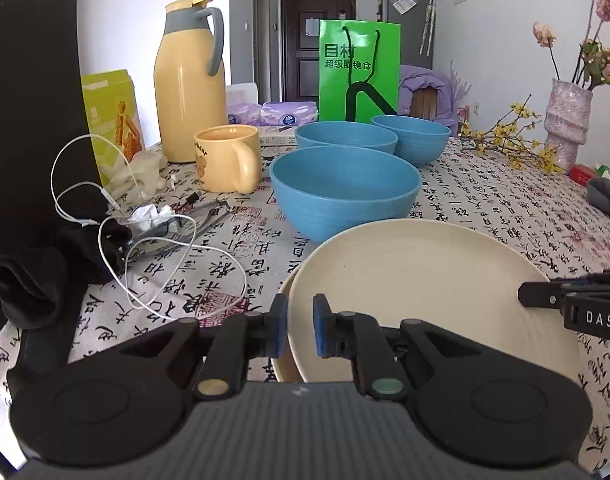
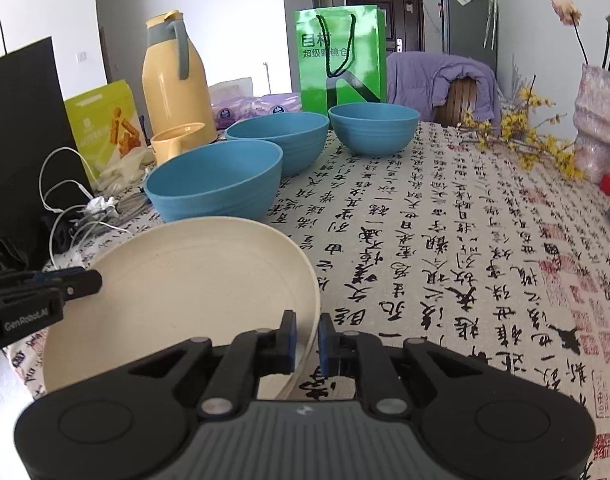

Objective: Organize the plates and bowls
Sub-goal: 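Carry the cream plate with both grippers over the stacked plates, then lower the plate onto the stack and open both grippers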

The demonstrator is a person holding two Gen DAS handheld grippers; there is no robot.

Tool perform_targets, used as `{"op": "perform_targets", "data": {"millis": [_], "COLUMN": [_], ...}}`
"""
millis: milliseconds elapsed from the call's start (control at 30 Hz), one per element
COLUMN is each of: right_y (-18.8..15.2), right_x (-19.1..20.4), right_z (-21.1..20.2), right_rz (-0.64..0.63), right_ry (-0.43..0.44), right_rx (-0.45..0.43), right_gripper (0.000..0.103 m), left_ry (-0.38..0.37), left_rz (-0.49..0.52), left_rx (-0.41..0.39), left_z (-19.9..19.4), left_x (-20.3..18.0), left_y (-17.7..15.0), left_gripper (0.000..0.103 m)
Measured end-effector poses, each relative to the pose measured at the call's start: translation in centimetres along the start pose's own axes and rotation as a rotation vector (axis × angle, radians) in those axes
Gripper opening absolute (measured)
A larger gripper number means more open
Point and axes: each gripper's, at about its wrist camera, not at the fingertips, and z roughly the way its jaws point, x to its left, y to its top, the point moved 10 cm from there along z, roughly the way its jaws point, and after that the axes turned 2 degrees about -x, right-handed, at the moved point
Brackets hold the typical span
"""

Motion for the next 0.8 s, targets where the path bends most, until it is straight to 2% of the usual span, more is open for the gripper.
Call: {"op": "perform_targets", "data": {"millis": [167,333,433,567,700,767,800], "right_y": [0.0,0.1,-0.3,-0.4,-0.5,-0.5,-0.5], "right_x": [0.9,1.2,1.8,1.8,1.6,1.3,1.2], "right_z": [0.2,0.2,0.3,0.4,0.0,-0.3,-0.6], "right_rz": [-0.096,-0.117,-0.139,-0.135,-0.138,-0.129,-0.123], "right_ry": [-0.048,-0.053,-0.029,-0.044,-0.028,-0.025,-0.028], "right_rx": [-0.023,-0.012,0.007,-0.004,-0.006,-0.007,-0.013], "right_gripper": [0.017,0.018,0.019,0.019,0.018,0.018,0.018], "left_ry": [-0.012,-0.008,-0.059,-0.018,-0.028,-0.021,-0.013], "left_rz": [0.017,0.014,-0.005,0.036,0.009,-0.001,-0.010], "left_rx": [-0.012,-0.027,-0.051,-0.054,-0.024,-0.027,-0.031], "left_z": [-0.3,-0.8,-1.3,-1.1,-1.1,-1.4,-1.6], "left_x": [-0.1,0.2,-0.1,-0.2,0.1,0.3,0.4], "left_y": [0.1,0.5,1.0,0.8,0.4,0.4,0.4], "left_gripper": [0.014,0.017,0.023,0.024,0.025,0.028,0.035]}}
